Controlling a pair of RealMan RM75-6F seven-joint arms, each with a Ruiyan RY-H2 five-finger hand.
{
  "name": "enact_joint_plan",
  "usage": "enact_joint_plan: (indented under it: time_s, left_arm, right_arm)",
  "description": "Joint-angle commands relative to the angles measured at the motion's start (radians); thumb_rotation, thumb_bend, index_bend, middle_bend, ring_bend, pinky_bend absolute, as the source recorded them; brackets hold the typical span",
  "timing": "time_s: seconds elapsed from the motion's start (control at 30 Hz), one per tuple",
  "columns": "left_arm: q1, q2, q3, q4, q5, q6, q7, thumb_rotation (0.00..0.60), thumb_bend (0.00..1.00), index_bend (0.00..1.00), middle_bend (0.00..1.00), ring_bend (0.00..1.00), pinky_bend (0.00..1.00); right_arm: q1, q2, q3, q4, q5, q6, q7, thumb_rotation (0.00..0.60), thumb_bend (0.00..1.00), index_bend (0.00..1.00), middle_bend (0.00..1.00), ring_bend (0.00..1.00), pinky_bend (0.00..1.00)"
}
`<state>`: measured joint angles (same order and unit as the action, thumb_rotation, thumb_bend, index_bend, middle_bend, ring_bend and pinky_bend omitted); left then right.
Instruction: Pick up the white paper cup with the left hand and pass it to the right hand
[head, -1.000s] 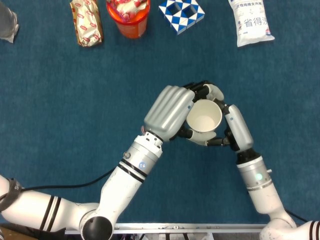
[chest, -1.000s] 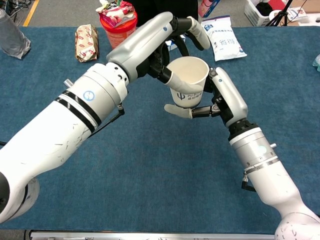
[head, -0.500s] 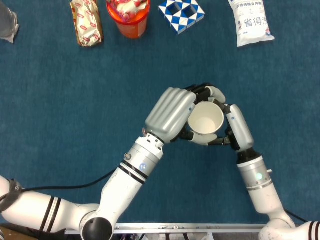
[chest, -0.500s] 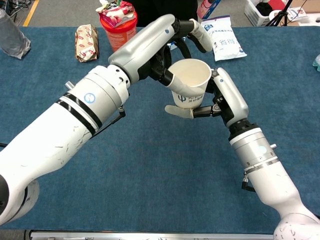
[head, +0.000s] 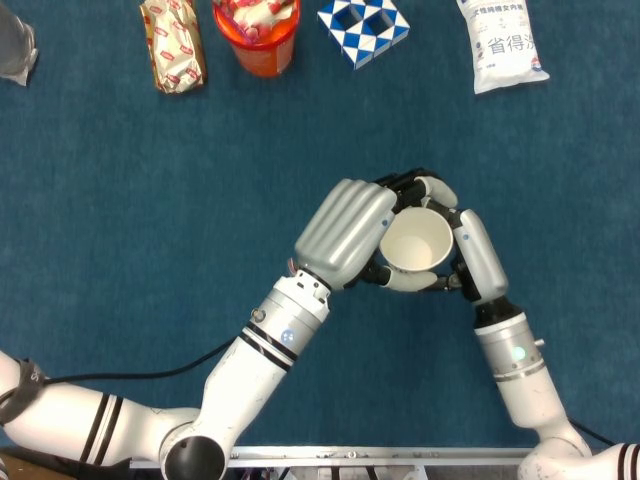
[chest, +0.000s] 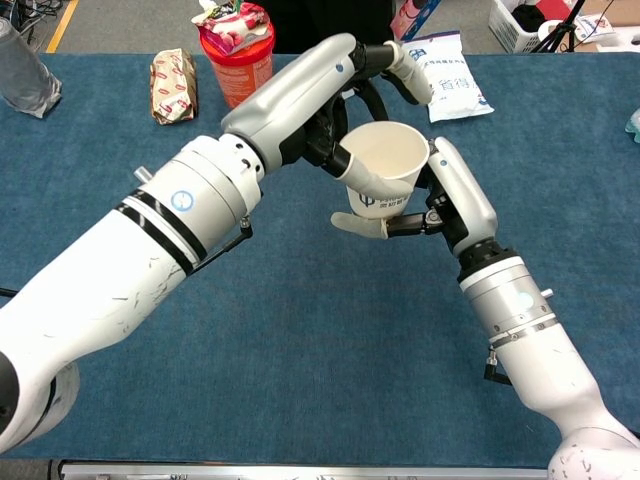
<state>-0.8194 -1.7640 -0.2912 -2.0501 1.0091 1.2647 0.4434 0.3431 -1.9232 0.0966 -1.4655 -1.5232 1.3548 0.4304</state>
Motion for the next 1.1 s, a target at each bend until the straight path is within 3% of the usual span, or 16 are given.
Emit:
enact_joint_plan:
  time_s: [0.03,0.23,0.37,0.43,0.67,1.1]
  left_arm:
    - [0.001,0.001,0.001,0.001,0.003,-0.003,-0.004,0.600,0.02,0.27,0.26,0.38,0.63]
    - [0.005,0.010,0.000,-0.003,0.002,-0.014,-0.018,0.600,0.02,0.17,0.14,0.36,0.63]
    - [0.006,0.016,0.002,-0.003,0.004,-0.025,-0.030,0.597,0.02,0.15,0.06,0.27,0.60]
    - [0.007,0.020,0.002,-0.005,0.000,-0.033,-0.038,0.574,0.02,0.14,0.04,0.20,0.54]
    - [0.008,0.025,-0.001,-0.001,0.011,-0.042,-0.059,0.525,0.01,0.13,0.01,0.07,0.39]
    - [0.015,0.034,-0.022,0.013,0.011,-0.033,-0.079,0.502,0.01,0.12,0.00,0.00,0.24]
  right_arm:
    - [0.000,0.000,0.000,0.000,0.000,0.000,0.000,0.600,0.00,0.54,0.63,0.63,0.58]
    - [-0.002,-0.001,-0.001,0.003,0.000,0.000,0.002,0.600,0.00,0.54,0.63,0.63,0.58]
    - [-0.003,0.000,-0.002,0.005,0.000,-0.001,0.004,0.600,0.00,0.54,0.63,0.63,0.58]
    - [-0.004,0.000,-0.002,0.006,0.000,-0.001,0.006,0.600,0.00,0.54,0.63,0.63,0.58]
    - [-0.005,0.000,-0.003,0.008,-0.001,-0.001,0.010,0.600,0.00,0.54,0.63,0.63,0.58]
    - [-0.006,0.008,0.005,-0.003,0.005,-0.004,0.013,0.600,0.00,0.54,0.63,0.63,0.58]
